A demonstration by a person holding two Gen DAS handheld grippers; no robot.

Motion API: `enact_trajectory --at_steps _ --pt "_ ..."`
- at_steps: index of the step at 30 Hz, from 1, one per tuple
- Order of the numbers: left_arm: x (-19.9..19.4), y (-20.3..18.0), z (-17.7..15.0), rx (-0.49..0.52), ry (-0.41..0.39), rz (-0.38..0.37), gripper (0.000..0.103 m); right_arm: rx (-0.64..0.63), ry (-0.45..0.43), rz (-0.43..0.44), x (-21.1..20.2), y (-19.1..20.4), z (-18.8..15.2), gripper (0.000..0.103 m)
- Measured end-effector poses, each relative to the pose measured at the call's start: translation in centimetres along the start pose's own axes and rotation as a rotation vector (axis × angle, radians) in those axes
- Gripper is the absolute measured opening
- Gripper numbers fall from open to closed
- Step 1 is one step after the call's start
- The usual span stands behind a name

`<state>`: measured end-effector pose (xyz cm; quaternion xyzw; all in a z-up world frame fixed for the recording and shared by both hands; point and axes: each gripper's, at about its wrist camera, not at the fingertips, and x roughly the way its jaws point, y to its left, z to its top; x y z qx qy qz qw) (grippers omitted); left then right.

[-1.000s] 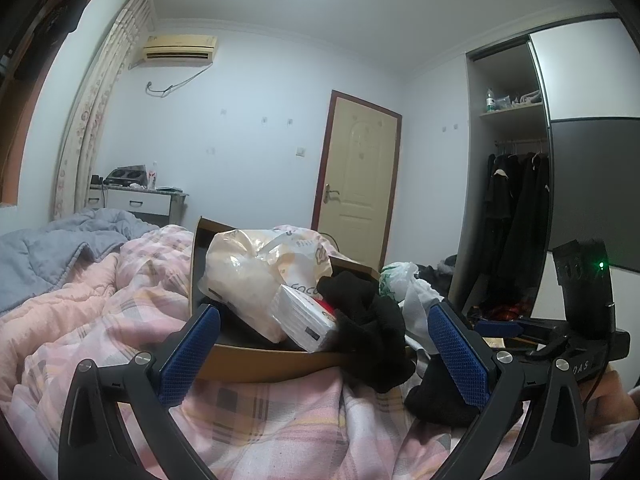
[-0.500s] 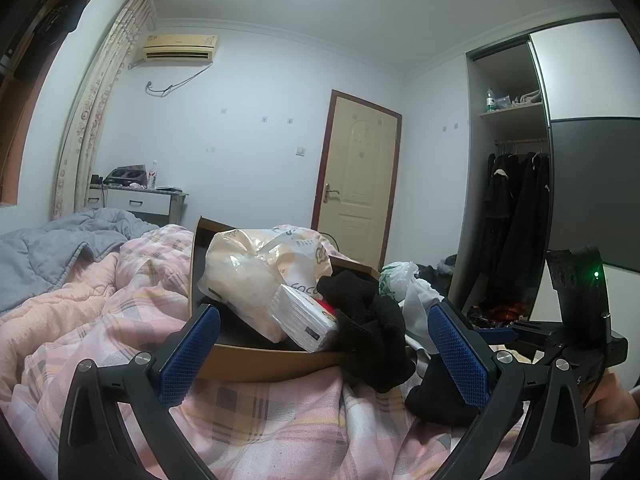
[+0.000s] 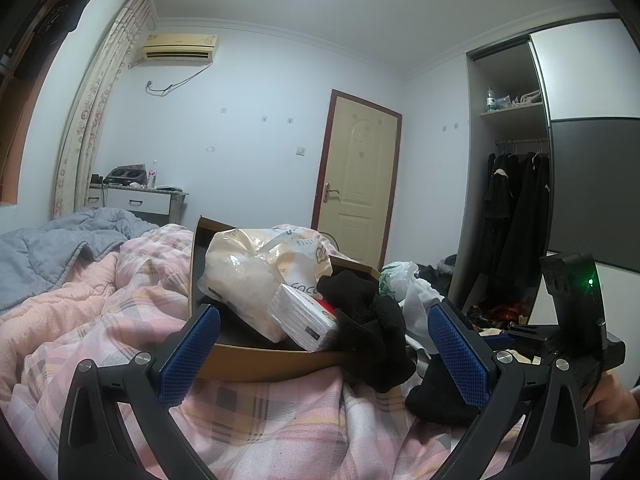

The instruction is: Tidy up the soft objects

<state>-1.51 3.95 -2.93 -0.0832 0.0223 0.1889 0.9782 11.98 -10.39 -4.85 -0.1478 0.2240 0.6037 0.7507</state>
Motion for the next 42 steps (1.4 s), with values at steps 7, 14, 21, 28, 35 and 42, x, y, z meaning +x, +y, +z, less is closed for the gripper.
enact_trajectory --at_steps 7,14,21,28,35,42 --pt "0.0 0.0 0.01 0.0 0.0 0.0 0.103 -0.004 0.018 -0.002 0.06 0.01 -0.08 0.102" --pt "-0.01 0.0 0.02 0.0 0.0 0.0 0.103 -0.02 0.015 -0.022 -0.02 0.34 -0.07 0.102" --pt "0.0 0.0 0.04 0.0 0.0 0.0 0.103 -0.02 0.015 -0.022 -0.02 0.29 -0.06 0.102" --pt "0.14 -0.11 -0.04 0.006 0.006 0.001 0.103 -0.018 0.015 -0.021 -0.03 0.29 -0.07 0.102" --pt "0.2 -0.11 -0.28 0.023 0.01 -0.001 0.103 -0.018 0.015 -0.02 -0.05 0.28 -0.05 0.102" --pt "0.21 -0.32 -0.11 0.038 0.006 -0.006 0.103 -0.018 0.015 -0.02 -0.07 0.27 -0.06 0.102"
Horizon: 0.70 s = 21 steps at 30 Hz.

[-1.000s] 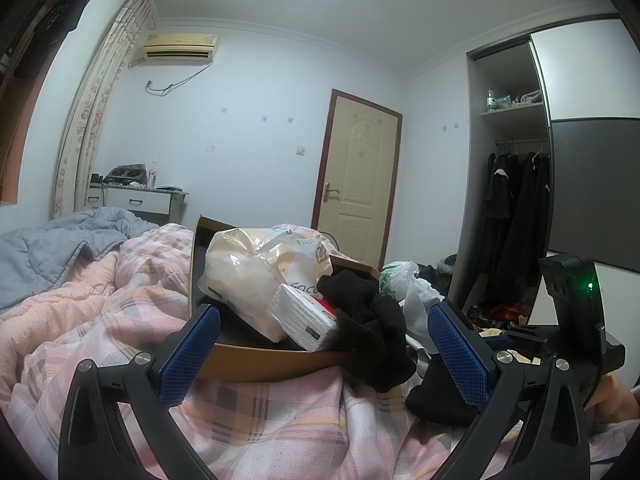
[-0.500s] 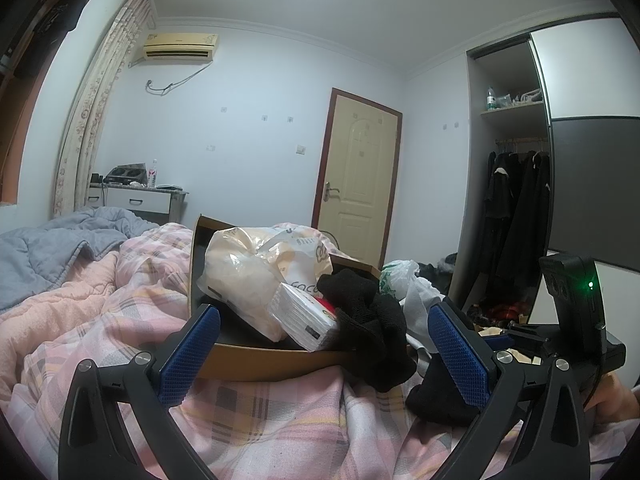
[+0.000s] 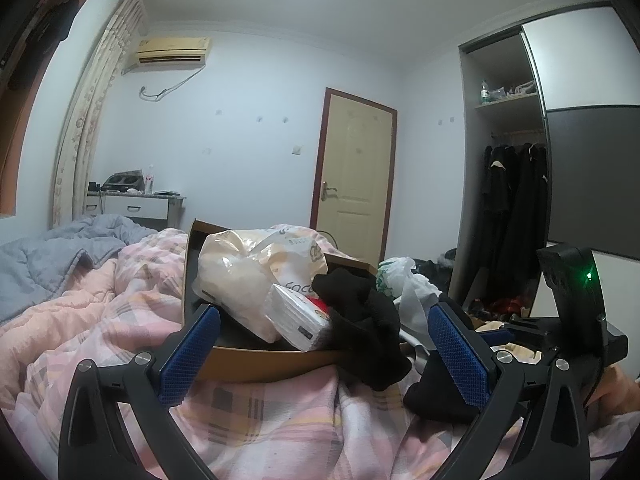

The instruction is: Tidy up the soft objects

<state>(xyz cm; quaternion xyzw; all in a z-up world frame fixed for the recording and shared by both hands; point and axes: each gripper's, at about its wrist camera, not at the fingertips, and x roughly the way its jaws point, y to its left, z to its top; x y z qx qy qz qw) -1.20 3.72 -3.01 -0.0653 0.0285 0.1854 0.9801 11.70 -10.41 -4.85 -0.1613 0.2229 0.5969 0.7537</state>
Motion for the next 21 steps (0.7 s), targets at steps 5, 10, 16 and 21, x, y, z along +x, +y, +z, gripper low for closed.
enact_trajectory --at_steps 5,10,16,21 --pt "-0.03 0.02 0.01 0.0 0.001 -0.003 0.103 0.0 0.0 0.0 0.0 0.0 -0.01 0.102" --pt "0.07 -0.07 0.05 -0.002 0.003 -0.003 0.103 0.001 0.0 0.001 -0.02 -0.01 0.0 0.102" --pt "0.07 -0.06 0.05 -0.003 0.003 -0.003 0.103 0.001 0.0 0.001 -0.02 -0.02 0.0 0.102" --pt "0.07 -0.03 0.05 -0.005 0.002 -0.006 0.103 0.001 0.0 0.001 -0.02 -0.03 -0.01 0.102"
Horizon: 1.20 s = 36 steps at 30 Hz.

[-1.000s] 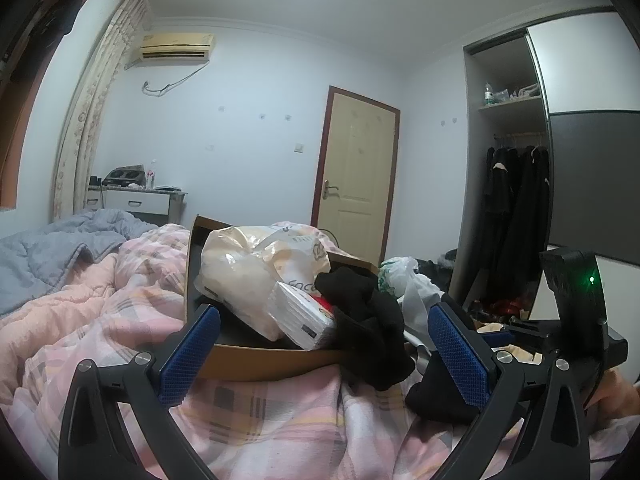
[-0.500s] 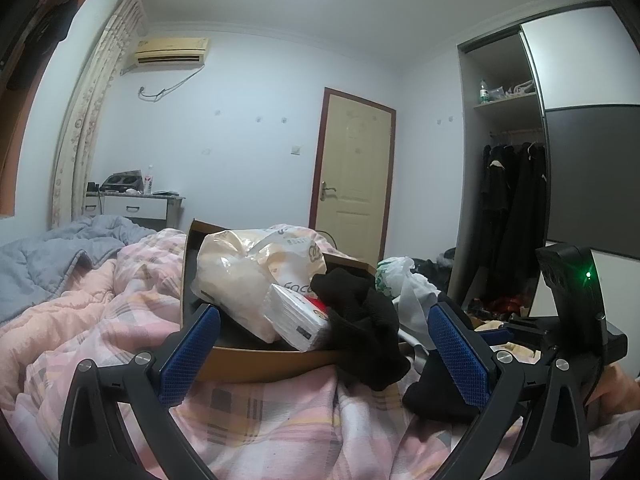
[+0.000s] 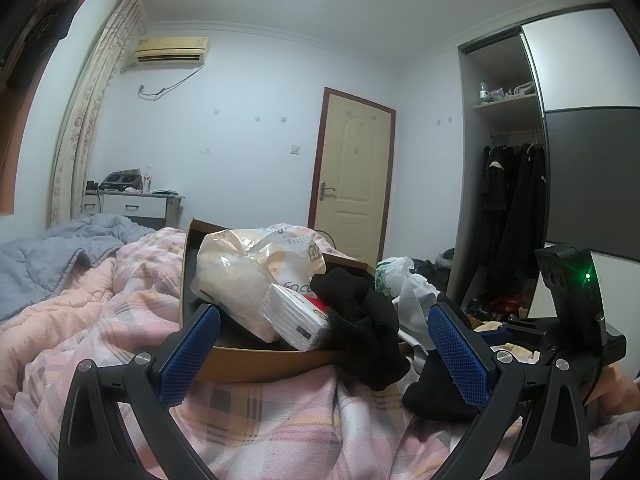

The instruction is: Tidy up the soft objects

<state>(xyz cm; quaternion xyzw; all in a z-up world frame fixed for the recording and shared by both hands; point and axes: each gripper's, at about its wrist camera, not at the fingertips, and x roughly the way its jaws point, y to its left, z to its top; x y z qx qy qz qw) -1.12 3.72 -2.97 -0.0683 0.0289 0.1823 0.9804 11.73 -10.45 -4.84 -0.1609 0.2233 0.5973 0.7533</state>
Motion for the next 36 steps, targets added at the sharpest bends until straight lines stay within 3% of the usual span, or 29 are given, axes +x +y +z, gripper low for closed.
enact_trajectory --at_steps 36 --pt "0.08 -0.02 0.13 0.022 -0.007 -0.025 0.103 0.001 0.0 0.001 -0.04 -0.01 0.01 0.102"
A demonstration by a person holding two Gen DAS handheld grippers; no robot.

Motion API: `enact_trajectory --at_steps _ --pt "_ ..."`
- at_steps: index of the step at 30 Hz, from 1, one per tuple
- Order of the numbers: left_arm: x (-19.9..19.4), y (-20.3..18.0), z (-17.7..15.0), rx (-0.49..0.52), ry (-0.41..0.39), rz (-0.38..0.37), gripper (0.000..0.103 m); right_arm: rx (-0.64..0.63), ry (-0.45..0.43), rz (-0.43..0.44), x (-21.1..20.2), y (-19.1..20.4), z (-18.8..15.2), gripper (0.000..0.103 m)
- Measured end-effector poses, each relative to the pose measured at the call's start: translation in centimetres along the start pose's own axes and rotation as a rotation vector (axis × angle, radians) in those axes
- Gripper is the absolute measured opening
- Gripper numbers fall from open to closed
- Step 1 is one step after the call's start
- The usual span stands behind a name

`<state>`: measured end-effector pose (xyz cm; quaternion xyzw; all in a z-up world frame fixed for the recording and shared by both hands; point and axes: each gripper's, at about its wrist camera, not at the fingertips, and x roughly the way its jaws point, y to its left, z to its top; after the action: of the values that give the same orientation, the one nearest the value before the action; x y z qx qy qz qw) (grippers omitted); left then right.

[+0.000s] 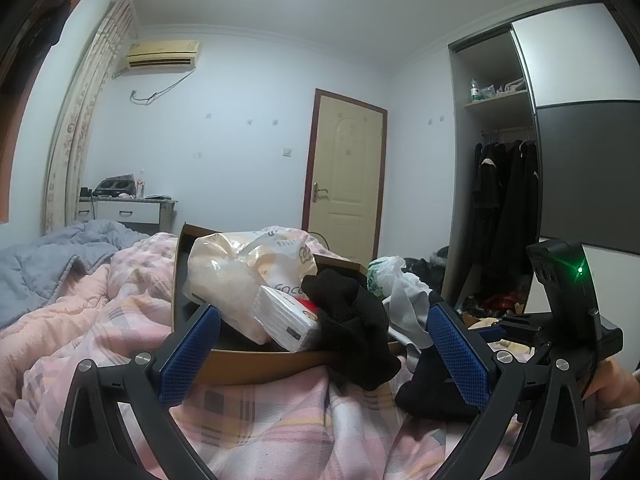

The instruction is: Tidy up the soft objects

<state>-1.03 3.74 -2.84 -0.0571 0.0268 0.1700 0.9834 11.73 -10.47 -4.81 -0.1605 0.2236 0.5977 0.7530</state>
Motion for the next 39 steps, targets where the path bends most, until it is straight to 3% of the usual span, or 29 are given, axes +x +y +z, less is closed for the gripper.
enact_trajectory --at_steps 18,24,29,35,39 --pt "-0.1 0.5 0.0 -0.024 -0.003 -0.005 0.103 -0.055 0.002 -0.038 0.0 1.0 -0.2 0.102" --pt "-0.1 0.5 -0.1 -0.027 -0.001 -0.006 0.103 -0.101 0.038 -0.066 0.5 1.7 -0.3 0.077" --pt "-0.2 0.6 -0.1 -0.027 -0.001 -0.005 0.103 -0.09 0.06 -0.051 0.5 1.3 -0.4 0.043" --pt "-0.1 0.5 0.0 -0.026 -0.001 -0.005 0.103 -0.109 0.015 -0.058 -0.2 1.8 -0.4 0.025" --pt "-0.1 0.5 -0.1 -0.022 -0.001 -0.003 0.103 -0.104 -0.016 -0.028 -0.8 1.7 -0.6 0.019"
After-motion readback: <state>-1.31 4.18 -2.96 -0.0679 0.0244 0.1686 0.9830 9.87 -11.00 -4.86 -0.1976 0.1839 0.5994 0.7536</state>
